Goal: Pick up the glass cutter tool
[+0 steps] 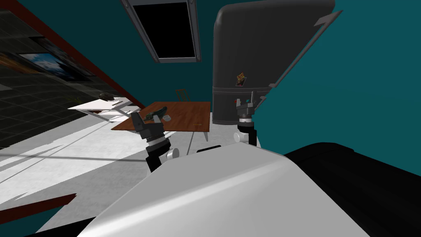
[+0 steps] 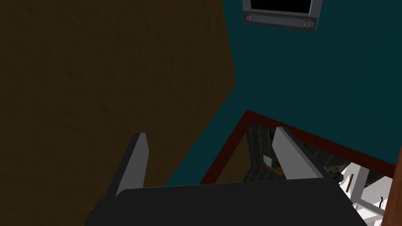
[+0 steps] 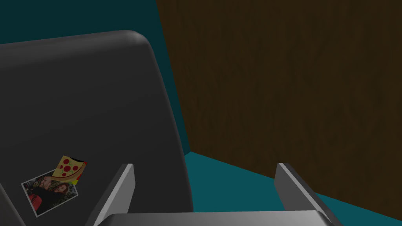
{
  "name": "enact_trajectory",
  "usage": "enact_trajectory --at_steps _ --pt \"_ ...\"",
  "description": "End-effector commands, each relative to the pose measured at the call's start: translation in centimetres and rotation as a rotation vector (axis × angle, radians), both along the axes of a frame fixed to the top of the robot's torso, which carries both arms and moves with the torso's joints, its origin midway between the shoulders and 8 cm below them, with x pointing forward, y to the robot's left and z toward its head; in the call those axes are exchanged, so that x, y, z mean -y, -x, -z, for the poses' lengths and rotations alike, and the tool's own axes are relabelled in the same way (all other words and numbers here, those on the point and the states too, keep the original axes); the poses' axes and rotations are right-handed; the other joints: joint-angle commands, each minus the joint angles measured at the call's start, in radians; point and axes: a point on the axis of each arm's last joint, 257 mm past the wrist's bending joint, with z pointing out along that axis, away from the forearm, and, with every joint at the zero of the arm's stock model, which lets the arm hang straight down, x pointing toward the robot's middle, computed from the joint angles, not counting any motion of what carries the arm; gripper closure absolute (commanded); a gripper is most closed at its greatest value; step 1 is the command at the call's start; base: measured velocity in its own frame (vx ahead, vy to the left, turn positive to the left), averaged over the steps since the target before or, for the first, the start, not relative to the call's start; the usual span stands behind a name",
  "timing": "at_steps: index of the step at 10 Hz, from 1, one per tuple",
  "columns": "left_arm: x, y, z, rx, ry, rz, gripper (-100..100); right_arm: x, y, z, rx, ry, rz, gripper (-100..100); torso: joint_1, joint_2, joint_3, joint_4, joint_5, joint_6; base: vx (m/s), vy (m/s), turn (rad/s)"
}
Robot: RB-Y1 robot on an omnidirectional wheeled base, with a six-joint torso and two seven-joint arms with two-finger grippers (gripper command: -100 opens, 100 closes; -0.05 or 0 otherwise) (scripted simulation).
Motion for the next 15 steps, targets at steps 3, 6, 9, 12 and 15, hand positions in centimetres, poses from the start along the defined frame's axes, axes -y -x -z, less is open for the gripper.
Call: enact_trajectory --at_steps 3,6,9,12,15 --pt "0.4 -1.6 1.1 -0.056 -0.085 0.035 -100 0.0 0.0 0.0 0.000 0.000 0.000 0 -0.002 0.000 0.000 0.000 0.000 0.000 -0.007 -0.036 -0.024" --pt "-0.3 -4.0 3.0 -0.138 -0.143 0.041 -100 0.0 0.0 0.0 0.000 0.000 0.000 0 -0.005 0.000 0.000 0.000 -0.001 0.000 -0.005 -0.082 -0.044" --pt "-1.4 -6.0 4.7 -0.206 -0.167 0.030 -100 0.0 0.0 0.0 0.000 0.000 0.000 0 -0.005 0.001 0.000 0.000 -0.001 0.000 -0.012 -0.084 -0.037" --pt "-2.8 -8.1 6.7 -0.283 -0.178 0.010 -100 0.0 0.0 0.0 0.000 0.000 0.000 0 -0.009 -0.001 -0.001 0.000 -0.002 0.000 0.006 -0.114 -0.041" --pt "-4.5 -10.3 9.0 -0.370 -0.178 -0.014 -100 0.0 0.0 0.0 0.000 0.000 0.000 0 -0.007 -0.001 -0.001 0.000 -0.002 0.000 0.009 -0.091 -0.040"
